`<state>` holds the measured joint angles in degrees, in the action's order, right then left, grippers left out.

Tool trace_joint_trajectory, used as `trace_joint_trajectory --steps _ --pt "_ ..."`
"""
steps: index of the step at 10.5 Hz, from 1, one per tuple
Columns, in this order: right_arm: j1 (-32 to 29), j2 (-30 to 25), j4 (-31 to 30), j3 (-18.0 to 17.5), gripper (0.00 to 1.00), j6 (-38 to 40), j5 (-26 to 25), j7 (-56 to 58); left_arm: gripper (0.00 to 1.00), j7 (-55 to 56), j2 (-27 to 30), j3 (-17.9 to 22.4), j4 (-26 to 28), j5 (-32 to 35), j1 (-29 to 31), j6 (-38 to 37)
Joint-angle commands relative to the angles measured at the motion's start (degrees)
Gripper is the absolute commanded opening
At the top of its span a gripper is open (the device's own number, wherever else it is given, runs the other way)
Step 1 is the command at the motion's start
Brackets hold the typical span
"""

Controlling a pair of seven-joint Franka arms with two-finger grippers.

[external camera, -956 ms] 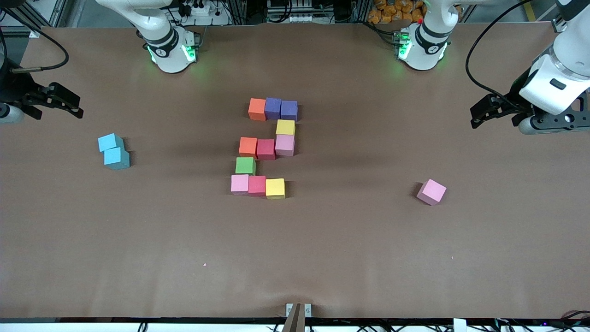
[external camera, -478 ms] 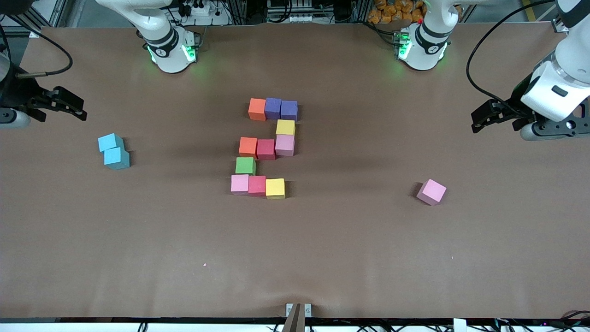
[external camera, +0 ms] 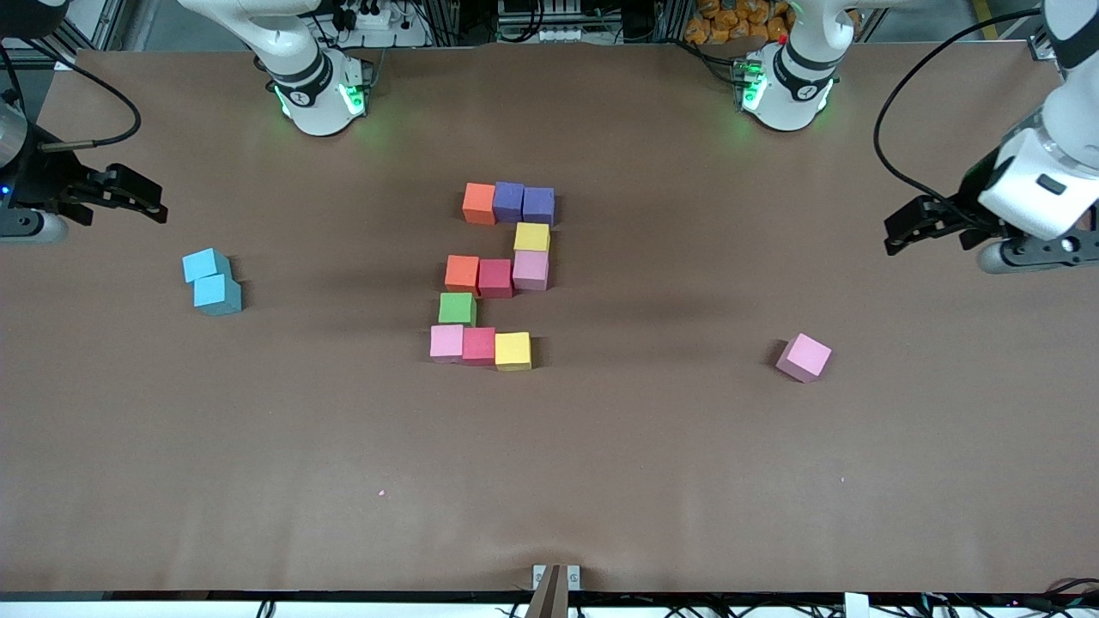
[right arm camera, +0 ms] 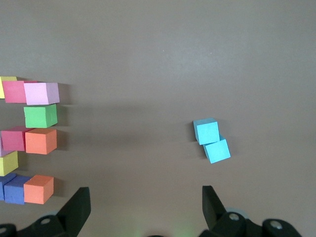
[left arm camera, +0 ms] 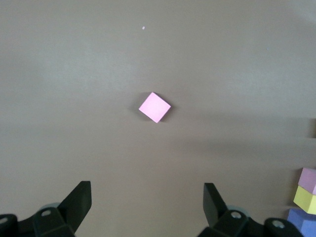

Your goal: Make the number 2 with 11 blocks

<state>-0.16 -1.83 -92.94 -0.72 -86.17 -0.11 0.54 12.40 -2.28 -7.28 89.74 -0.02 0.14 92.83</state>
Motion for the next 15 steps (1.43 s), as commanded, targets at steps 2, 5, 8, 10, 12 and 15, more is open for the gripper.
trace_joint_trajectory --steps 2,5,8,10,12,15 --pt "-0.10 -0.19 0.57 0.10 1.00 1.01 -0.07 -0.37 1.00 -1.32 0.86 -0.36 -1.41 -0.86 1.09 -2.21" --pt "-0.19 -0.19 0.57 0.10 1.00 1.01 -0.07 -0.37 1.00 -1.23 0.96 -0.72 -1.41 -0.85 1.09 -2.30" --pt "-0.37 -0.10 0.57 0.10 1.00 0.92 -0.07 -0.37 1.00 -2.37 0.87 -0.89 -1.32 -0.77 0.83 -2.56" --pt "-0.37 -0.10 0.57 0.10 1.00 0.74 -0.07 -0.37 1.00 -2.90 0.96 -0.98 -1.24 -0.77 0.47 -3.53" --pt "-0.37 -0.10 0.57 0.10 1.00 0.74 -0.07 -0.37 1.00 -2.90 0.96 -1.68 -1.32 -0.77 0.65 -4.06" --pt "-0.37 -0.10 0.57 0.19 1.00 0.74 -0.07 -0.37 1.00 -2.82 1.05 -1.77 -1.32 -0.77 0.74 -4.06"
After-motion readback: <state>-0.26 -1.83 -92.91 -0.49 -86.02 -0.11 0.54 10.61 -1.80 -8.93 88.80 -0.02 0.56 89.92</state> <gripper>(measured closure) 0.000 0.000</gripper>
